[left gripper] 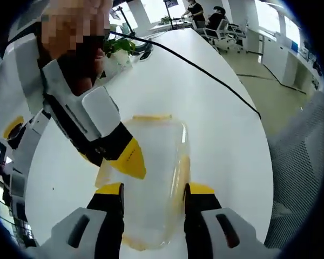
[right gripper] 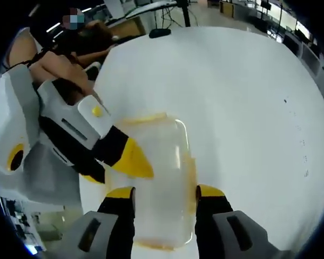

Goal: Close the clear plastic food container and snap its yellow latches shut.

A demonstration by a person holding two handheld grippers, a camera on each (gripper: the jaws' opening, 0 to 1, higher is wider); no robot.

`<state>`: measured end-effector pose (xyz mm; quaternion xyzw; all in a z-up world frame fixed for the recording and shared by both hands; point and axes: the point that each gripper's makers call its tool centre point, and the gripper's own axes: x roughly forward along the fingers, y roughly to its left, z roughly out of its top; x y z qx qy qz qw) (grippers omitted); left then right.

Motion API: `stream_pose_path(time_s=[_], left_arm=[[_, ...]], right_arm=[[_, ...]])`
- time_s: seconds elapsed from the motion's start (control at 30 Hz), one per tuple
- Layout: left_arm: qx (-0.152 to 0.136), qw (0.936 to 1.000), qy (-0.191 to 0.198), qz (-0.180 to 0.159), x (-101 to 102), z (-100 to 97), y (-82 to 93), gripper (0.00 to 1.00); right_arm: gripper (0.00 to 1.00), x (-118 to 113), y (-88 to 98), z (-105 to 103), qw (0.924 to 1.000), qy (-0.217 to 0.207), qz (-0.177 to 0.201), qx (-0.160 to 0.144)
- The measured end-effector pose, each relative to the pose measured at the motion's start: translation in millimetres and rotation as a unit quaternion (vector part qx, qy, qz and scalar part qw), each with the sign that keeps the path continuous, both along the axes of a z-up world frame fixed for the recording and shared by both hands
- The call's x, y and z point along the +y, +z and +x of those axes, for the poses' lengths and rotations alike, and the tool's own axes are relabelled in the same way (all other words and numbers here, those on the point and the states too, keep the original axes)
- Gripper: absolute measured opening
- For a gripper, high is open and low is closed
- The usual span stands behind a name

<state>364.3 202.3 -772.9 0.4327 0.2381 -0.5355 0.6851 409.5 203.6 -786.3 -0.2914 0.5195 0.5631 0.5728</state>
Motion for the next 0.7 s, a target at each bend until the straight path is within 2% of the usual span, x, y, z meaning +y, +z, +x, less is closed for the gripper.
stream_pose_path(time_s=[0.03,0.07,0.3,0.43,0.57,0.7], left_arm=[[0.008,1.0000,0.000,-0.002,-0.5,1.6,4.0,0.42],[0.011,0.9999,0.000,-0.003,-2.4,1.8,-0.1,0.42],[0.006,1.0000,-0.005,-0.002,-4.0,-1.0,-4.8,0.42],[0.006,1.0000,-0.002,-0.004,-4.3,-1.6,-5.5,0.42],[0.006,0.9999,-0.004,-0.008,-3.6,-2.0,-5.9,0.43],[0.005,0.9999,-0.005,-0.011,-3.5,-2.1,-5.4,0.43]], right_arm=[[0.41,1.0,0.6,-0.9,1.0000,0.007,-0.002,0.000],[0.41,1.3,-0.1,-0.5,1.0000,0.005,-0.007,0.001],[0.40,0.0,0.9,0.6,0.9998,-0.003,0.010,0.016],[0.40,2.9,0.1,-0.5,0.9997,0.005,-0.004,0.024],[0.42,3.7,0.7,-2.4,0.9995,0.016,-0.021,0.017],[0.42,2.4,1.3,-2.2,0.9996,0.017,-0.016,0.014]])
